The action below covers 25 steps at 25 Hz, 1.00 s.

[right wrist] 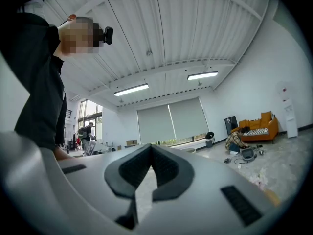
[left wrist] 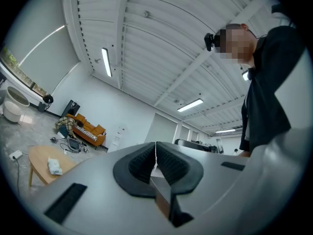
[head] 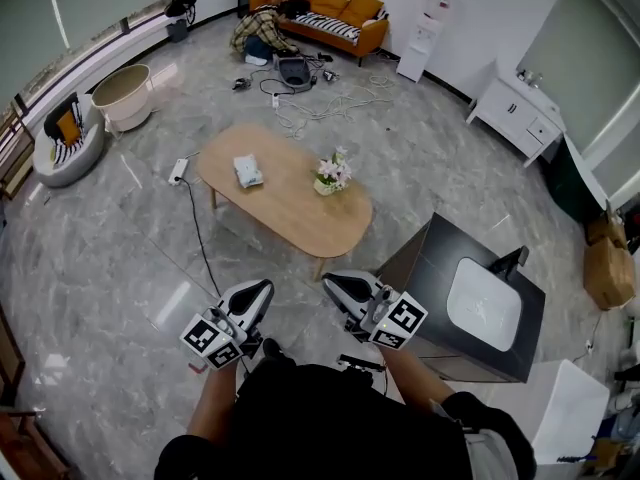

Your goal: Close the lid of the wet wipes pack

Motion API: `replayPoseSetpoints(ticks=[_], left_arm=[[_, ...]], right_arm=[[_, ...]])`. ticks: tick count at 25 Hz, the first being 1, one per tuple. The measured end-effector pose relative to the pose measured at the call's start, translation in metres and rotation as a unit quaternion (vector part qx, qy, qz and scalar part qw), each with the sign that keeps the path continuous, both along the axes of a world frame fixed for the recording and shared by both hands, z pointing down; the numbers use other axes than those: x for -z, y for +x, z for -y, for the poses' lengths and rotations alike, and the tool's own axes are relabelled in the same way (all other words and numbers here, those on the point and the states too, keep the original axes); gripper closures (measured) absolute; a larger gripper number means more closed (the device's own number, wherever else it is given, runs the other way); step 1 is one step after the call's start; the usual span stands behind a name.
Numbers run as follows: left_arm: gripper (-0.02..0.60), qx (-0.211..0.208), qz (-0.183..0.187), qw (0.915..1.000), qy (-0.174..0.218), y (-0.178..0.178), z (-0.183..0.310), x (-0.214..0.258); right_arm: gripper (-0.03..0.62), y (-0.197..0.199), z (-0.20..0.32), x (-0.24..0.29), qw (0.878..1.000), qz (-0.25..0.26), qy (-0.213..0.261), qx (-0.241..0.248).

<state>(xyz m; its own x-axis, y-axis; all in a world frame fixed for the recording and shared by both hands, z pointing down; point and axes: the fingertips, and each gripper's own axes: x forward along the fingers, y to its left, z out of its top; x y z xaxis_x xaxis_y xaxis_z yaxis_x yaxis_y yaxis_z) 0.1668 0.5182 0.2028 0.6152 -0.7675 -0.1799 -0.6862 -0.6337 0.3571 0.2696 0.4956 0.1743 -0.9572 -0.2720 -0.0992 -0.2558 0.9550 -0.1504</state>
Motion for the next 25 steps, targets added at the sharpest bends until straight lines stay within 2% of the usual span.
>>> replayPoseSetpoints(ticks=[11,18,25], left_arm=[[0.563,-0.021,-0.016,0.9996,0.002,-0.067,0.092,-0.005],[0.563,-0.006,-0.024,0.9996,-0.015,-0.113,0.133,-0.016],[0.563,0.023,-0.016,0.9994,-0.021,-0.152,0.187,-0.021]], right_arm=[[0.583,-0.078,0.096,0.016,1.0,-0.006,0.009,-0.007],[0.583,-0.113,0.143,0.006,1.0,-0.013,-0.004,-0.008],[0.583,-0.151,0.21,0.0,1.0,0.001,-0.008,0.014]])
